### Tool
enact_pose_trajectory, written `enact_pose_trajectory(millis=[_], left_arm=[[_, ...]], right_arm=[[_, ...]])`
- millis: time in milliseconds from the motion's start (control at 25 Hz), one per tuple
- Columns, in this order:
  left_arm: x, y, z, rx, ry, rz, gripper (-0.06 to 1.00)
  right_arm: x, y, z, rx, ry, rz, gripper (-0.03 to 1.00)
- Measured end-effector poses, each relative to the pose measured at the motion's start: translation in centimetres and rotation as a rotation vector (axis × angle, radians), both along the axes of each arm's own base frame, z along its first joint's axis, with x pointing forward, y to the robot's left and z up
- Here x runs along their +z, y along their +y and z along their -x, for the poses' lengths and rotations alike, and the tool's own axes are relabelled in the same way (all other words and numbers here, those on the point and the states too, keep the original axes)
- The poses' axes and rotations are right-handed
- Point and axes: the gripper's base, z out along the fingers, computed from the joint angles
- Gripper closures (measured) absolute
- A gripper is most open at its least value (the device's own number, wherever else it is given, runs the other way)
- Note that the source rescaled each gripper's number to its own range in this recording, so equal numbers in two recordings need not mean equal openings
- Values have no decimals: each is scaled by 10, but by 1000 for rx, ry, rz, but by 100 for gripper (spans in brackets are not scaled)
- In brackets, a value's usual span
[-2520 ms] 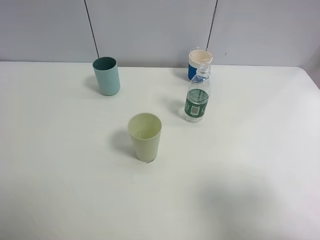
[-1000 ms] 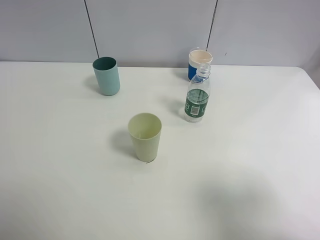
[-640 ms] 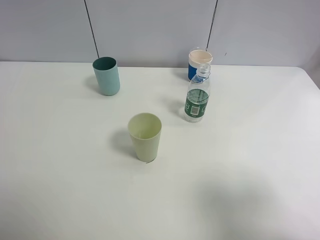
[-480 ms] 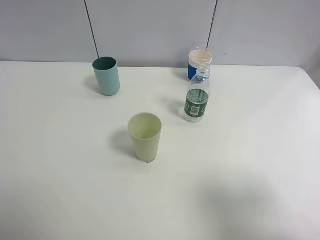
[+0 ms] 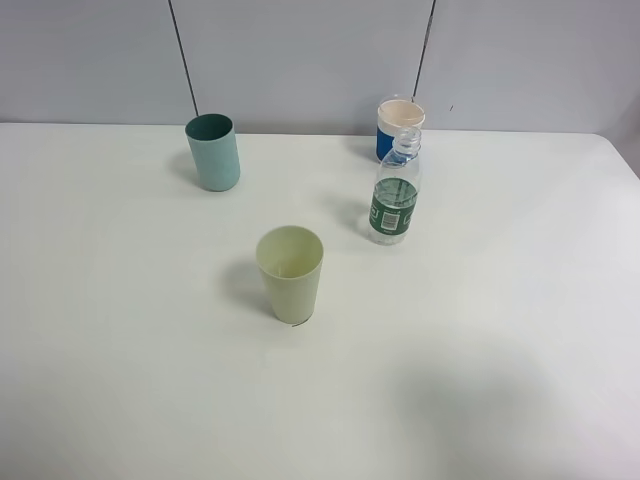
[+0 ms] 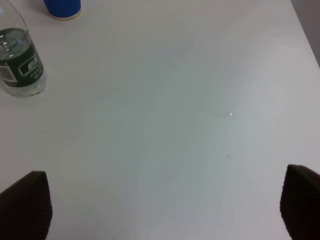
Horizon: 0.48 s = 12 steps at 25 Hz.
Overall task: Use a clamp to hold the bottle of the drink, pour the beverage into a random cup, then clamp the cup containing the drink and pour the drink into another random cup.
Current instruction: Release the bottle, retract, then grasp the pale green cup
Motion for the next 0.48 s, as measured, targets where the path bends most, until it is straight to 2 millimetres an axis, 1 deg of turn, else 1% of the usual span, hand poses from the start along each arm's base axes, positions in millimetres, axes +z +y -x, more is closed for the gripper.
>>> enact_pose_trajectory(millis=[200, 480], left_arm=[[1, -5, -25, -88, 59, -47, 5], [-7, -9, -53, -207, 194, -119, 5]], right_arm=[[0, 0, 0, 0, 0, 0, 15], [0, 0, 0, 0, 0, 0, 15]])
